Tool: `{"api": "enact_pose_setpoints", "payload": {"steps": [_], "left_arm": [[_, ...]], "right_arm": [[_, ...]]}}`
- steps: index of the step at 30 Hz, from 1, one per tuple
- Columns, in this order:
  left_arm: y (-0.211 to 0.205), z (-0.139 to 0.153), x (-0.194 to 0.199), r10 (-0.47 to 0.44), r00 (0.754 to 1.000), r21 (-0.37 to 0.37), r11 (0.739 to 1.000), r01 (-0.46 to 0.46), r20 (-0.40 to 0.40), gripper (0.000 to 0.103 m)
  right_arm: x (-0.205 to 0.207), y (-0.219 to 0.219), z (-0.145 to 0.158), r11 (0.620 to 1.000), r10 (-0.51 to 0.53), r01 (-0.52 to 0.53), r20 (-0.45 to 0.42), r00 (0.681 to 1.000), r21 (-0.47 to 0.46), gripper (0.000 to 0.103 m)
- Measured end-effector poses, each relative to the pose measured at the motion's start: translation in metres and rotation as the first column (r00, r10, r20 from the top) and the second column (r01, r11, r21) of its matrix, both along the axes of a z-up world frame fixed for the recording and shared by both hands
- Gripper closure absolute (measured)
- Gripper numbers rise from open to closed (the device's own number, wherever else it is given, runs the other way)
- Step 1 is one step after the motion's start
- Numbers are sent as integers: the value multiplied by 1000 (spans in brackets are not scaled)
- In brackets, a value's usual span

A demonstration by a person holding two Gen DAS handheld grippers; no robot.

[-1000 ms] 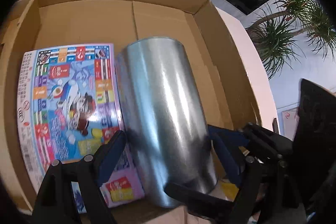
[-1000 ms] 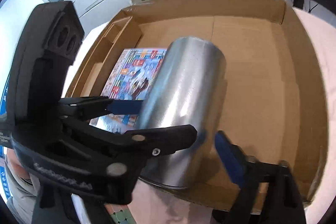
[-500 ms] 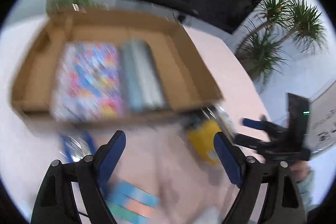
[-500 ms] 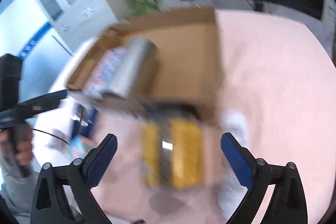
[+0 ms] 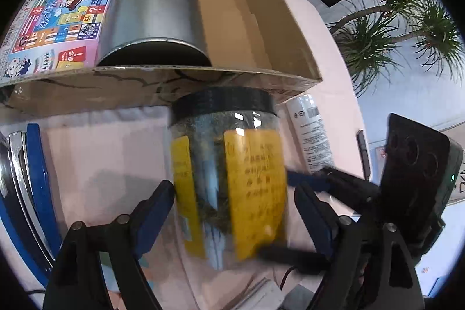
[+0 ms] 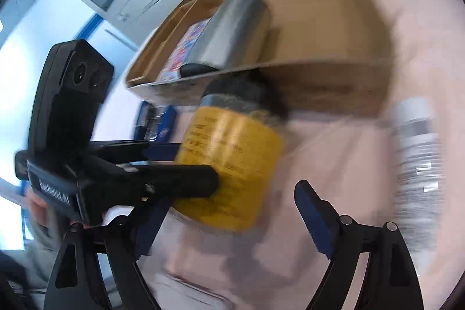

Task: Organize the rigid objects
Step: 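Grasp the yellow-labelled jar with the right gripper, then place the yellow jar in the box next to the silver can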

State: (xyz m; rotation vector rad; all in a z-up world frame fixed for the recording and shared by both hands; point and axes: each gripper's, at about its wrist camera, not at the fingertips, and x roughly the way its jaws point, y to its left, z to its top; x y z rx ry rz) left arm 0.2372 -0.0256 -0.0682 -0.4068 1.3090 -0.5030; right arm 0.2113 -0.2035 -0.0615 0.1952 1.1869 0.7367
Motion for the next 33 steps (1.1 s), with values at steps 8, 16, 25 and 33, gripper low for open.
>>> {"api": "enact_pose_setpoints", "payload": {"steps": [8,16,25,33], "left_arm": [[9,67,-24,24,975,15,999,-28,222,30],[2,129,26,20,929,-54,999,0,369,45],[-7,78,108,28,980,-86,996,-10,200,60],[16,44,118,59,991,-96,994,-48,121,63]], "right_arm": [[-15,25,21,999,-31,30,65,997,12,16],[15,10,93,992,-129,125,229,965,30,16],[116,-23,105,994,-105,110,169,980,-21,29],[157,-25,62,991,-74,80,56,996,-110,27]]}}
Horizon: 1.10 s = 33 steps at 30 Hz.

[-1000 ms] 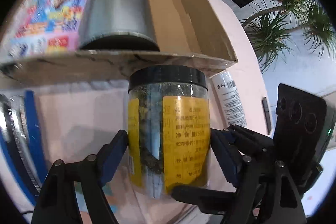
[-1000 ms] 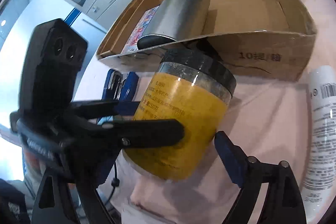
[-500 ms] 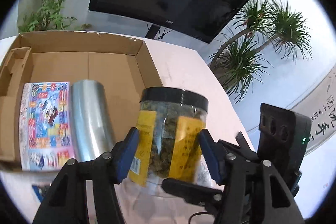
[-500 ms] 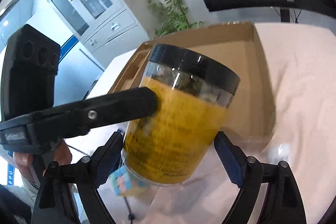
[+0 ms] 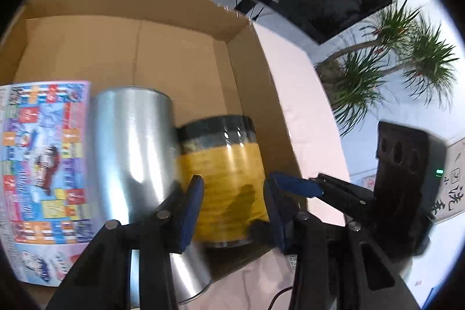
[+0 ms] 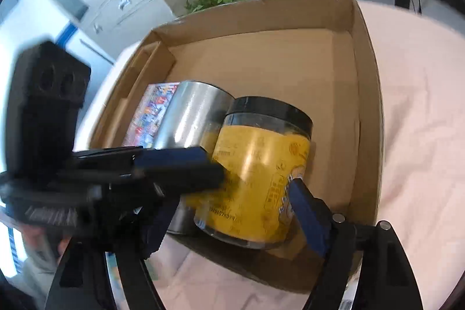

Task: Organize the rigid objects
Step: 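Place the yellow jar in the box next to the silver can, then grasp the white spray bottle with the right gripper and lift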

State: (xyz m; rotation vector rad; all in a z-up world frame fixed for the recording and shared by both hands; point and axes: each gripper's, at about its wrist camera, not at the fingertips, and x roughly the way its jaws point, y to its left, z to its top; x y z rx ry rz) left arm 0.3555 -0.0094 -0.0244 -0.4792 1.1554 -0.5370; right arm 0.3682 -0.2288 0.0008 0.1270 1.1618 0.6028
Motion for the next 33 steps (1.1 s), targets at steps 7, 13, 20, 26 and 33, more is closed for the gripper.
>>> {"api": "enact_pose_setpoints", "payload": {"steps": [7,13,20,26,33], "left_arm": [[28,35,-27,37,989,119,991,-55,143,60],[48,62,-95,64,961,181,977,-116,270,55],[62,75,-146,130,938,193,961,-199,321,42],[32,68,-174,107,925,227,953,-199,364,23],[-63,1,-168,-85,987,91,993,73,136,23]], "right_arm": [[15,-22,-2,998,-69,69,11,998,12,25],[-4,3,-21,997,-54,56,34,998,-51,26],[-45,8,-21,997,-44,45,20,999,-67,25],[-117,-47,32,980,-199,195,220,955,38,1],[-216,-110,-28,940,-209,254,204,956,-227,12]]}}
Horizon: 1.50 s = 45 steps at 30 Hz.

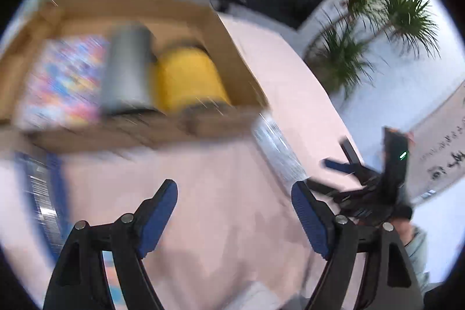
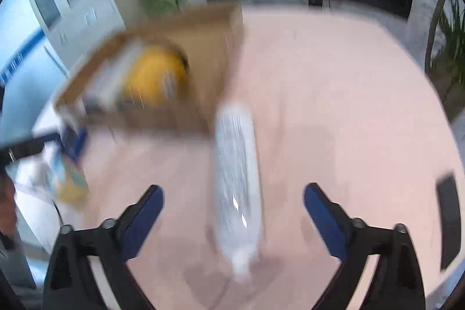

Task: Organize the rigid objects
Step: 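Grasp the white spray bottle with the right gripper and lift, then place the spray bottle in the box beside the yellow jar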

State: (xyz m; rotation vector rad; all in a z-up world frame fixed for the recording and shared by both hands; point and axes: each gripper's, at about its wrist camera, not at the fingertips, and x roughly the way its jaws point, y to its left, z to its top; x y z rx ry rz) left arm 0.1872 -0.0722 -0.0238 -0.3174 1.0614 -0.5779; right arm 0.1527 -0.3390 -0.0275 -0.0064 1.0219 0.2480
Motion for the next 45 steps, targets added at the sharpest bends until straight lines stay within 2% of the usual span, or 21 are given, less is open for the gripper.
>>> {"api": "enact_pose_setpoints", "payload": {"steps": [1,3,5,6,8,12,15,17,19,21,23,25,26,28,30,33,36,37,40,43,45], "left_arm": [[-11,-8,3,-26,999,-19,999,26,-26,23],[-30,-22,10,-63,995,-40,997,60,-72,23],[-47,-33,18,-77,991,-37,997,74,-106,23],[-50,-35,21,-79,991,-34,997,76,-110,23],[-58,-34,27,-73,992,-3,997,73,-103,24],[-70,-12,24,-135,990,127,984,128,48,24],[-90,-6,20,-274,954,270,934,234,121,24],[-104,-12,20,-346,932,340,894,292,110,24],[-116,-24,19,-414,909,350,860,371,55,27],[-126,-37,15,-461,887,332,837,435,0,35],[-133,-45,12,-463,886,364,824,435,-12,38],[-135,-54,13,-462,883,289,837,465,-85,57],[-136,-59,12,-456,882,255,844,471,-119,57],[-140,-62,7,-453,884,277,840,466,-114,58],[-147,-64,4,-453,883,268,841,470,-123,59],[-154,-67,6,-456,879,230,848,477,-141,60],[-153,-67,8,-432,890,217,864,455,-148,60],[-151,-67,8,-424,893,213,868,448,-150,60],[-148,-67,2,-405,899,188,882,432,-166,60],[-144,-48,-19,-396,914,210,889,407,-94,60],[-136,-26,-26,-384,923,194,903,383,-36,60]], "right_arm": [[-4,-2,-10,1000,-12,13,-21,1000,5,13],[-8,-1,-29,1000,-29,29,-31,999,5,26],[-7,4,-35,1000,-26,26,-10,1000,-7,55],[-2,4,-37,1000,-27,27,-9,1000,-12,60],[-5,11,-39,1000,-9,9,7,1000,-26,60],[-39,30,-40,987,150,-150,5,989,-61,59],[-67,24,-42,936,349,-351,-45,936,-35,60],[-70,9,-42,917,388,-393,-69,919,-73,58],[-61,-9,-40,913,389,-397,-95,916,-88,54],[-46,-26,-34,930,346,-354,-90,934,-101,46],[-29,-39,-23,959,256,-260,-47,966,-115,37],[-15,-48,-15,985,140,-142,-28,990,-100,38],[-9,-54,-14,996,60,-63,-52,997,-57,38],[-8,-61,-15,998,-15,21,-90,996,59,38],[-10,-61,-20,977,-37,61,-121,992,204,38],[4,-61,-35,900,-129,197,-193,973,390,37],[20,-60,-46,862,-214,286,-212,954,418,42],[32,-52,-45,881,-221,282,-199,955,379,49],[29,-36,-43,903,-222,264,-160,962,339,52],[16,-26,-31,905,-223,251,-119,968,343,54],[2,-26,-5,911,-215,221,-56,975,348,54]]}}
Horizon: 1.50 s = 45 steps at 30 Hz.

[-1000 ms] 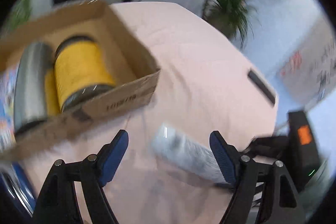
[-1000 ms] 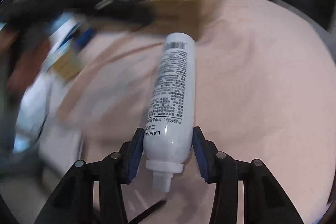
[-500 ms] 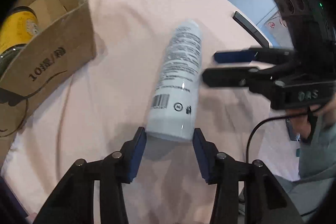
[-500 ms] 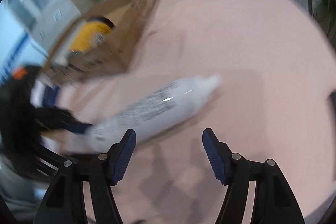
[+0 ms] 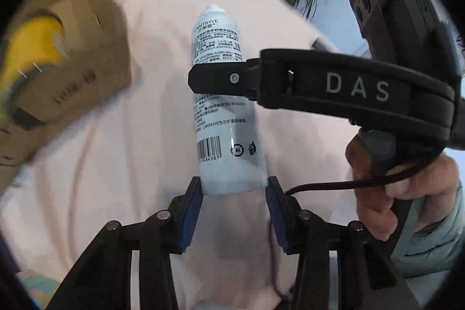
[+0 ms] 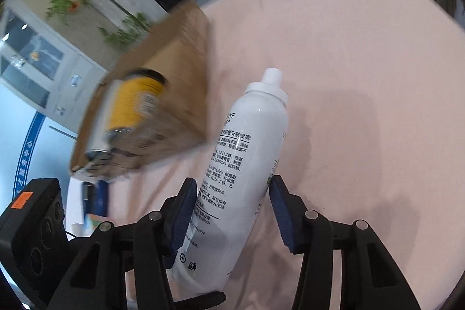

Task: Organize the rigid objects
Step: 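Place the spray bottle in the box beside the yellow jar, then grasp the white plastic case with the left gripper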

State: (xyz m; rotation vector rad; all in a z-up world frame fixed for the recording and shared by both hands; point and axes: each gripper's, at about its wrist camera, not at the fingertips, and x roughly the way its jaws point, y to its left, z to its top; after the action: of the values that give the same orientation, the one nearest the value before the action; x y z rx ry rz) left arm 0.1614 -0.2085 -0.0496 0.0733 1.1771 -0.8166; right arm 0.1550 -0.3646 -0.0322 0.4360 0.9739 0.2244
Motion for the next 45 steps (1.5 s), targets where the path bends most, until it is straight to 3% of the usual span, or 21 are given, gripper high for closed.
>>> {"api": "enact_pose_setpoints", "payload": {"steps": [6,7,9,12,15,20,23,24,25,26,28,30,31,34,35,36,38,39,40,43,45], "left_arm": [[36,69,22,112,986,-103,990,-99,127,61],[45,75,35,142,983,-122,984,-127,116,92],[57,76,59,151,986,-151,979,-139,71,95],[64,60,100,222,975,-98,971,-219,21,95],[76,35,121,255,965,-78,963,-259,-59,94],[97,30,94,293,954,-117,947,-298,-59,94],[126,52,74,351,936,-118,930,-349,-3,73],[139,61,56,380,924,-127,919,-373,34,57],[148,65,46,396,916,-133,913,-386,59,44],[162,73,29,416,904,-135,906,-402,96,40],[195,96,-4,460,871,-121,887,-445,173,37],[231,122,-41,517,823,-119,856,-504,234,37],[243,133,-38,537,806,-119,843,-525,248,36],[277,167,-86,582,735,-54,795,-604,348,28],[280,175,-102,571,713,-22,787,-617,407,28],[277,175,-106,550,710,-7,793,-610,441,23],[267,167,-128,486,754,12,837,-547,443,20],[256,153,-134,453,798,24,864,-503,397,20],[248,142,-134,432,823,26,880,-474,368,20],[211,81,-135,357,903,-4,930,-367,239,21],[191,50,-133,313,934,-25,949,-313,173,24]], "right_arm": [[17,31,97,992,117,-105,220,968,-67,56],[32,41,109,986,158,-140,245,957,-87,57],[65,59,120,972,229,-205,260,938,-114,60],[118,77,115,952,302,-278,228,926,-129,61],[160,87,95,953,296,-281,147,944,-111,61],[185,87,43,971,219,-220,-17,976,-98,61],[176,95,40,968,221,-221,-12,975,-121,59],[173,98,39,967,227,-227,-18,974,-118,55],[162,99,45,965,224,-222,-8,975,-142,39],[151,98,51,962,222,-216,17,975,-168,24],[114,94,72,953,248,-226,92,964,-202,16],[73,90,88,939,306,-274,145,941,-208,15],[50,91,91,927,345,-307,165,924,-216,13],[-23,93,89,873,461,-402,199,865,-278,13],[-43,94,86,851,499,-431,205,842,-302,13],[-68,100,79,817,552,-474,204,809,-329,13],[-116,117,57,734,659,-588,150,737,-339,13],[-137,126,43,709,688,-628,117,716,-321,13],[-151,131,34,707,692,-642,105,714,-296,13],[-185,133,5,779,624,-612,63,779,-139,16],[-197,127,-12,834,552,-551,39,833,-27,24]]}}
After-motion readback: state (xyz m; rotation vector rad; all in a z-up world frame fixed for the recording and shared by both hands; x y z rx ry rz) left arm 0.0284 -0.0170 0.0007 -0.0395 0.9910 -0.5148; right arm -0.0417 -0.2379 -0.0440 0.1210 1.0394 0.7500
